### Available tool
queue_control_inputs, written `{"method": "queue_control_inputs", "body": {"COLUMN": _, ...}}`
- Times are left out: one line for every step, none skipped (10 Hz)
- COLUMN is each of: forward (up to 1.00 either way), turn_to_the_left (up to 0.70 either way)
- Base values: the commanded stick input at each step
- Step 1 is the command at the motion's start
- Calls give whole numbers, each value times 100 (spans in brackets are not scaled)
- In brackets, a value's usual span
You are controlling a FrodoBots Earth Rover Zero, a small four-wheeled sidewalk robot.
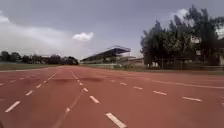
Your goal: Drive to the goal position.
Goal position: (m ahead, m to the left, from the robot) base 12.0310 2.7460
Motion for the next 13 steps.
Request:
{"method": "queue_control_inputs", "body": {"forward": 45, "turn_to_the_left": 0}}
{"method": "queue_control_inputs", "body": {"forward": 45, "turn_to_the_left": 0}}
{"method": "queue_control_inputs", "body": {"forward": 45, "turn_to_the_left": 0}}
{"method": "queue_control_inputs", "body": {"forward": 45, "turn_to_the_left": 0}}
{"method": "queue_control_inputs", "body": {"forward": 45, "turn_to_the_left": 0}}
{"method": "queue_control_inputs", "body": {"forward": 45, "turn_to_the_left": 0}}
{"method": "queue_control_inputs", "body": {"forward": 45, "turn_to_the_left": 0}}
{"method": "queue_control_inputs", "body": {"forward": 45, "turn_to_the_left": 0}}
{"method": "queue_control_inputs", "body": {"forward": 45, "turn_to_the_left": 0}}
{"method": "queue_control_inputs", "body": {"forward": 45, "turn_to_the_left": 0}}
{"method": "queue_control_inputs", "body": {"forward": 45, "turn_to_the_left": 0}}
{"method": "queue_control_inputs", "body": {"forward": 45, "turn_to_the_left": 0}}
{"method": "queue_control_inputs", "body": {"forward": 45, "turn_to_the_left": 0}}
